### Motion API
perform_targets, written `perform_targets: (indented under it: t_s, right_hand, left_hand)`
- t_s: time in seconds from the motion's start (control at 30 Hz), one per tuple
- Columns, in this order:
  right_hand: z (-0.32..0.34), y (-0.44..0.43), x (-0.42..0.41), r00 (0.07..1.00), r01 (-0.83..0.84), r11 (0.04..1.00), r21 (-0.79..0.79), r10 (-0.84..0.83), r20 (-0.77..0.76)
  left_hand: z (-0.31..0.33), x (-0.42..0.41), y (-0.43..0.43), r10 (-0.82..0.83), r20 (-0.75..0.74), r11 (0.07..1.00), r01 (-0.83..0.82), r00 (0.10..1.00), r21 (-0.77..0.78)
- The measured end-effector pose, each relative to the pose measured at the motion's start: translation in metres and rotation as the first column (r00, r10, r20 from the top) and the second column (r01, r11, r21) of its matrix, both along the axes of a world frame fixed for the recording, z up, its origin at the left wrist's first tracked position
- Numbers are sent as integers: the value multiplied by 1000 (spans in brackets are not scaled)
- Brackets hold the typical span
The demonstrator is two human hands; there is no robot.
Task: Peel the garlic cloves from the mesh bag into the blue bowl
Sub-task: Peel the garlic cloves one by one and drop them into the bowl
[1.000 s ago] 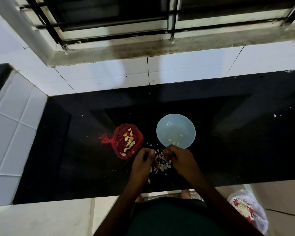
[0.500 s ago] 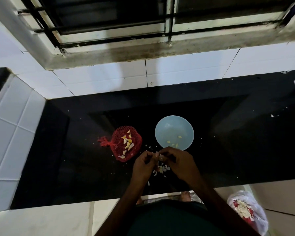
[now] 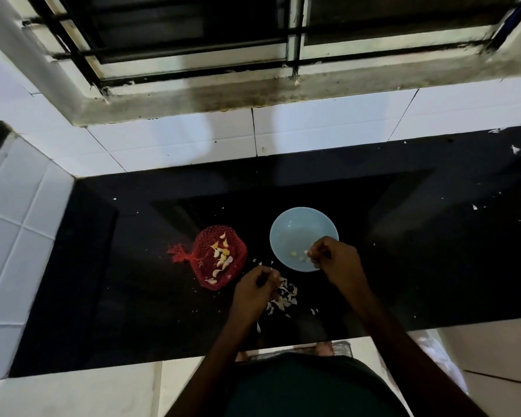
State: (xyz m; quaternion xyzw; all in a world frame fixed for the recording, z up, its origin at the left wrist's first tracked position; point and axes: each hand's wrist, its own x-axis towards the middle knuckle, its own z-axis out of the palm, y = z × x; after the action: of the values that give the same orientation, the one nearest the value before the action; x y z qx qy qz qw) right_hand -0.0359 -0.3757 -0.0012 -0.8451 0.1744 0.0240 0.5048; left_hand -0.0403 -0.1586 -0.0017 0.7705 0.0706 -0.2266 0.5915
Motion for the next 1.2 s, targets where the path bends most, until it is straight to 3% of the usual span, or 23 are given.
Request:
perform_targets:
  t_s: [0.2, 0.37, 0.53, 0.73, 0.93, 1.2]
  right_hand:
    - [-7, 0, 1, 998, -51, 993, -111, 54, 16]
    - [-7, 28, -7, 977, -175, 962, -210, 196, 83]
    - [-1, 94, 25, 861, -457, 827, -326, 503, 68]
    - [-9, 162, 97, 801, -538, 718, -443, 598, -3]
    - [-26, 195, 118, 668, -644, 417, -641, 716, -205]
    - [-37, 201, 122, 667, -611, 345, -713, 710, -228]
  left_hand:
    - [-9, 9, 12, -59, 154, 982, 30, 986, 189]
    - [-17, 4, 43, 1, 124, 956, -38, 992, 290]
    - [-19, 7, 79, 138, 104, 943, -163, 985, 291]
    - [-19, 6, 114, 256, 95, 928, -272, 962, 253]
    - [-19, 0, 130, 274, 89, 930, -287, 958, 228]
    - [-22, 1, 141, 223, 65, 947, -232, 973, 221]
